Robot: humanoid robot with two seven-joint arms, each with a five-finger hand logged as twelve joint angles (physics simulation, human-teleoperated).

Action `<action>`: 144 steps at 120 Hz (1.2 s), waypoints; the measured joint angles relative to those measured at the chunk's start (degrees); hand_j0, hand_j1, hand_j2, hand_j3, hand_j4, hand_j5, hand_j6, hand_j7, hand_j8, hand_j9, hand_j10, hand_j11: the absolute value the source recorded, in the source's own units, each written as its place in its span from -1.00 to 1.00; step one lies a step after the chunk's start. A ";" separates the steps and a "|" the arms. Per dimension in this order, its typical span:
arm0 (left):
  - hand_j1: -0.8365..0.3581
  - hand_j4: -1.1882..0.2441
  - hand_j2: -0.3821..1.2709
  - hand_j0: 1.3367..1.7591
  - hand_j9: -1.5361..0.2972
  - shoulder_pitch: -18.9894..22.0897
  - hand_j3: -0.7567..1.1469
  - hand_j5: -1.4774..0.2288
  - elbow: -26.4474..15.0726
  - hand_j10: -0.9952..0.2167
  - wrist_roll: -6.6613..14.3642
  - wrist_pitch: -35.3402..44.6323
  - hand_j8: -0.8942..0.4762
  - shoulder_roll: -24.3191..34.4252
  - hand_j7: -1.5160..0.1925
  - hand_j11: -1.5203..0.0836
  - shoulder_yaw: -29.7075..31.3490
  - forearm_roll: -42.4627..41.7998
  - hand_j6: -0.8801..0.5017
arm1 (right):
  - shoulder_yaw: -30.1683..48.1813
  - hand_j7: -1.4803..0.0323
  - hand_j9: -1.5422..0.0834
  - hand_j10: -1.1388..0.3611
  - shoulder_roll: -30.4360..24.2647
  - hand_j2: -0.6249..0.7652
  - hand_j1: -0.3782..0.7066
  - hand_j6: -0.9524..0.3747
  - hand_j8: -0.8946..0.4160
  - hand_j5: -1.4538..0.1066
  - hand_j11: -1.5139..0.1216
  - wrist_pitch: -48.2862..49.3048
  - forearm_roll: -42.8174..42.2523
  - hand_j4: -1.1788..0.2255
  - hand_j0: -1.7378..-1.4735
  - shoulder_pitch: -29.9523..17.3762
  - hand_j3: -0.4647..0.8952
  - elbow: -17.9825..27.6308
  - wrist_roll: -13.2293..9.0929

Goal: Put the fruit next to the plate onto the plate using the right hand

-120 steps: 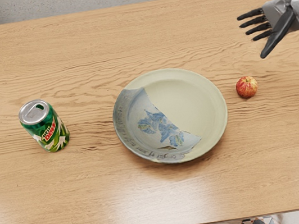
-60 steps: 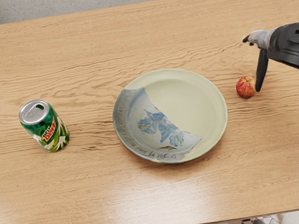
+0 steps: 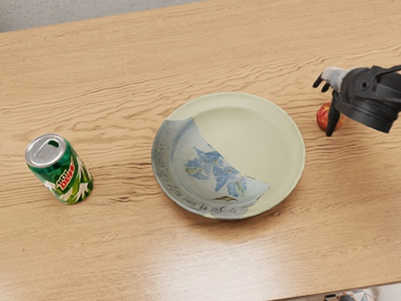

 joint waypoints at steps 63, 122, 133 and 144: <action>0.97 0.64 -0.54 0.52 0.66 0.00 -0.21 0.72 -0.02 0.63 0.00 0.00 0.29 0.00 0.76 0.88 0.00 0.00 0.26 | 0.80 0.28 0.26 -0.01 0.78 -0.21 -0.07 -0.17 -0.24 0.20 0.22 -1.45 -1.38 0.11 -0.40 -3.64 -0.32 -2.48 0.00; 0.96 0.64 -0.53 0.52 0.66 0.00 -0.21 0.72 -0.02 0.63 -0.01 0.00 0.29 0.00 0.76 0.88 -0.01 0.01 0.26 | 53.96 -0.34 -0.33 -0.48 -9.08 0.34 0.22 -0.15 -0.23 -0.42 -0.37 43.52 12.93 -0.17 -0.36 -21.88 -0.32 -21.10 -0.01; 0.96 0.64 -0.53 0.52 0.66 0.00 -0.21 0.72 -0.02 0.63 -0.01 0.00 0.29 0.00 0.76 0.88 -0.01 0.01 0.26 | 56.86 -0.36 -0.35 -0.49 -9.10 0.30 0.20 -0.15 -0.23 -0.45 -0.39 51.24 18.48 -0.17 -0.35 -23.03 -0.32 -23.16 -0.01; 0.96 0.64 -0.53 0.52 0.66 0.00 -0.21 0.72 -0.02 0.63 -0.01 0.00 0.29 0.00 0.76 0.88 -0.02 0.01 0.26 | 57.83 -0.38 -0.35 -0.51 -6.70 0.29 0.17 -0.17 -0.24 -0.45 -0.39 54.38 21.05 -0.20 -0.35 -24.34 -0.32 -23.40 -0.01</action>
